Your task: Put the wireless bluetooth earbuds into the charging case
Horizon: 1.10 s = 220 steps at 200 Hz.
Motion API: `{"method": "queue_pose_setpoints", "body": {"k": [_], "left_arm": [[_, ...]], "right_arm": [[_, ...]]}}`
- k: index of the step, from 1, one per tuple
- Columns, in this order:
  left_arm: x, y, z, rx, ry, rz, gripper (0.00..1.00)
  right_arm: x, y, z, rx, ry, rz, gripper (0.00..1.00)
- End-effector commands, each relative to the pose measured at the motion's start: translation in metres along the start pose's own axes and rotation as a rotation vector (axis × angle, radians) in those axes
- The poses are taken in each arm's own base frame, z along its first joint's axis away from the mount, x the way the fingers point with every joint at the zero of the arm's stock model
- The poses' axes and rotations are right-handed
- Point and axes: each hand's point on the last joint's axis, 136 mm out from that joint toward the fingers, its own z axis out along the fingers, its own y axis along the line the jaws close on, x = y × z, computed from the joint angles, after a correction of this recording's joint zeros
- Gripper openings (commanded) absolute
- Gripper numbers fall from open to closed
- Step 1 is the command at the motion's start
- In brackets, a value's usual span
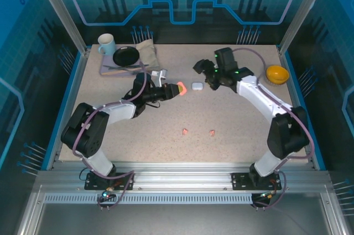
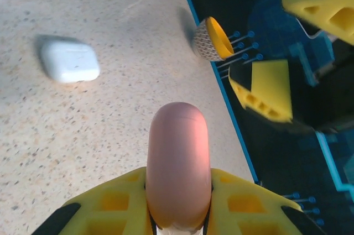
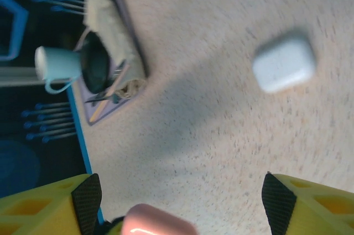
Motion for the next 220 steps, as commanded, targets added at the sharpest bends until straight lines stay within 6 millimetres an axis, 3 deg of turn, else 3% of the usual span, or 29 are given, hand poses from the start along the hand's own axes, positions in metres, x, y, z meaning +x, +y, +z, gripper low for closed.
{"method": "queue_pose_setpoints", "body": {"k": [1,42,77,133,183,220], "left_arm": [[0.008,-0.025,-0.015,0.086,0.145,0.053,0.09],[0.012,-0.058,-0.024,0.176,0.278,0.089,0.10],[0.008,-0.069,-0.027,0.203,0.293,0.091,0.10],[0.007,-0.071,-0.026,0.199,0.293,0.092,0.10],[0.005,-0.076,-0.028,0.207,0.287,0.105,0.10],[0.003,-0.087,-0.033,0.223,0.284,0.132,0.09]], "right_arm": [[0.018,0.016,-0.012,-0.190,0.075,-0.379,0.80],[0.052,0.025,-0.038,-0.392,0.149,-0.614,0.79],[0.066,0.028,-0.035,-0.460,0.179,-0.624,0.77],[0.084,0.038,-0.023,-0.497,0.235,-0.643,0.75],[0.094,0.023,-0.005,-0.441,0.273,-0.629,0.73],[0.080,-0.002,0.005,-0.374,0.255,-0.589,0.70]]}}
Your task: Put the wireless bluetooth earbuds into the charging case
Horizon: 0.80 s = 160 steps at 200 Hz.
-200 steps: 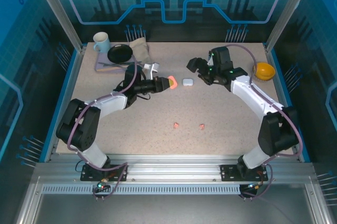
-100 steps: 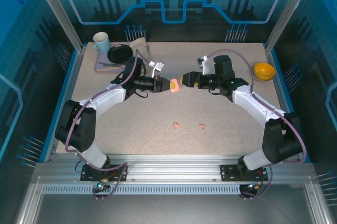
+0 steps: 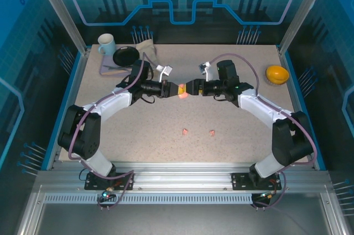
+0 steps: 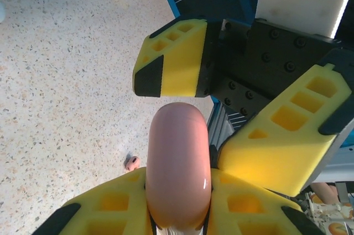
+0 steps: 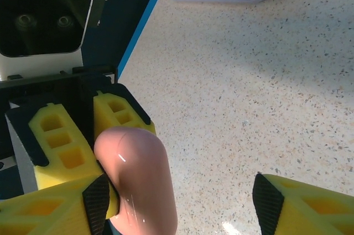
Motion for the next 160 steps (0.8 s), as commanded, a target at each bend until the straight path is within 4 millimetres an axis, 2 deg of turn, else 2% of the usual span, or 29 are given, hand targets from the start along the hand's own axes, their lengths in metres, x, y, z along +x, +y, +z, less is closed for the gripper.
{"method": "queue_pose_setpoints", "body": {"k": [1,32,62,81,115,160], "left_arm": [[-0.012,-0.041,-0.011,0.063,-0.014,0.116,0.09],[-0.015,-0.055,-0.017,0.081,-0.028,0.143,0.08],[-0.015,-0.060,-0.019,0.085,-0.032,0.157,0.08],[-0.015,-0.056,-0.018,0.081,-0.029,0.153,0.08],[-0.014,-0.051,-0.015,0.085,-0.021,0.141,0.07],[-0.016,-0.050,-0.012,0.093,-0.017,0.142,0.07]], "right_arm": [[0.003,-0.025,0.000,0.049,-0.001,0.024,0.70],[0.005,-0.053,-0.007,0.092,-0.019,0.089,0.69],[0.005,-0.060,-0.011,0.101,-0.025,0.112,0.67],[0.002,-0.053,-0.018,0.088,-0.047,0.110,0.66],[-0.002,-0.026,-0.039,0.010,-0.075,0.083,0.63],[-0.006,0.013,-0.052,-0.134,-0.083,0.031,0.50]]}}
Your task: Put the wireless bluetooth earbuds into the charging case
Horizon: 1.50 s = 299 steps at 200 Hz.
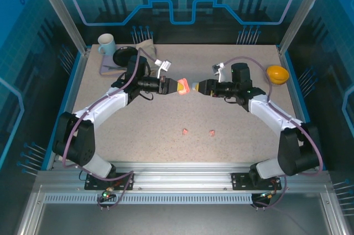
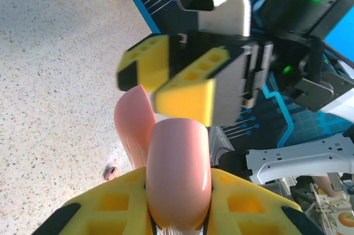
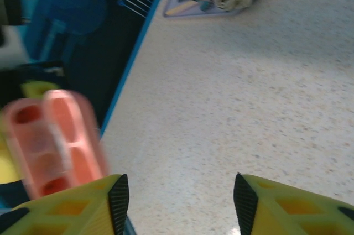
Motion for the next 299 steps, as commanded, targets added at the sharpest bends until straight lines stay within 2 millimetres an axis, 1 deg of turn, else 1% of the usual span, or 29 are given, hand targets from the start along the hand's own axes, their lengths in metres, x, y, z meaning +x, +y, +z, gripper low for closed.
{"method": "queue_pose_setpoints", "body": {"k": [1,28,44,76,137,168,201,224,254,264,281,299], "left_arm": [[-0.005,-0.009,0.003,0.042,0.010,0.052,0.07],[-0.007,-0.009,0.004,0.044,0.009,0.051,0.07],[-0.007,-0.009,0.006,0.046,0.009,0.050,0.07],[-0.009,-0.012,0.008,0.052,0.007,0.056,0.07],[-0.011,-0.018,0.008,0.060,0.007,0.067,0.07],[-0.010,-0.018,0.009,0.062,0.011,0.065,0.07],[-0.009,-0.017,0.011,0.062,0.015,0.063,0.07],[-0.010,-0.017,0.011,0.062,0.012,0.065,0.07],[-0.011,-0.016,0.011,0.054,0.005,0.071,0.08],[-0.012,-0.015,0.011,0.047,0.001,0.074,0.10],[-0.013,-0.015,0.011,0.041,-0.003,0.076,0.16],[-0.014,-0.013,0.011,0.034,-0.007,0.077,0.27]], "right_arm": [[-0.001,0.023,-0.007,-0.110,0.003,-0.024,0.49],[-0.002,0.035,-0.003,-0.145,0.014,-0.044,0.39],[-0.001,0.040,0.002,-0.157,0.028,-0.053,0.37],[0.002,0.042,0.012,-0.156,0.050,-0.059,0.36],[0.005,0.030,0.025,-0.133,0.063,-0.039,0.34],[0.000,0.033,0.029,-0.149,0.062,-0.037,0.32],[-0.002,0.040,0.033,-0.174,0.071,-0.047,0.30],[-0.001,0.042,0.034,-0.179,0.077,-0.051,0.26],[0.001,0.044,0.034,-0.196,0.090,-0.054,0.15],[0.002,0.044,0.034,-0.197,0.092,-0.055,0.11],[0.002,0.044,0.033,-0.193,0.094,-0.054,0.05],[0.001,0.044,0.033,-0.182,0.092,-0.058,0.00]]}}
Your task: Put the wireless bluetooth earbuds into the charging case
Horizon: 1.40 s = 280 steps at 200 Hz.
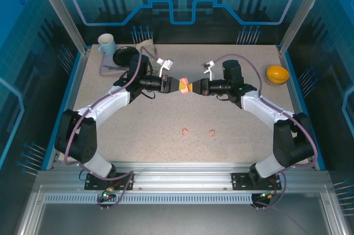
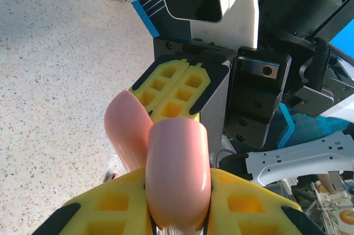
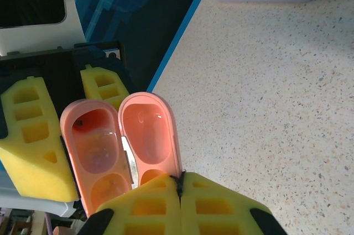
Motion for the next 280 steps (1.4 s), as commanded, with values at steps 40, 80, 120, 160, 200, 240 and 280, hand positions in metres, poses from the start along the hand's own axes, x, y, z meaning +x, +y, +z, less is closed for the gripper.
{"method": "queue_pose_setpoints", "body": {"k": [40,80,120,160,200,240,280], "left_arm": [[-0.013,-0.012,0.001,0.008,-0.018,0.066,0.58],[-0.016,-0.020,-0.008,0.000,-0.012,0.089,0.69],[-0.015,-0.029,-0.028,-0.033,0.043,0.118,0.75],[-0.003,-0.019,-0.034,-0.020,0.173,0.038,0.78],[0.012,-0.005,-0.029,0.001,0.290,-0.033,0.81],[0.014,0.010,-0.026,0.011,0.344,-0.072,0.83],[0.014,0.008,-0.019,0.091,0.359,-0.112,0.78]], "right_arm": [[-0.013,0.015,-0.005,0.035,0.011,-0.072,0.00],[-0.019,0.013,-0.018,0.149,0.046,-0.146,0.00],[-0.019,0.008,-0.033,0.287,0.103,-0.247,0.00],[-0.011,0.003,-0.039,0.404,0.194,-0.409,0.00],[-0.006,0.002,-0.036,0.451,0.273,-0.554,0.00],[0.003,-0.004,-0.024,0.433,0.345,-0.597,0.00],[0.021,-0.013,-0.006,0.404,0.429,-0.627,0.00]]}}
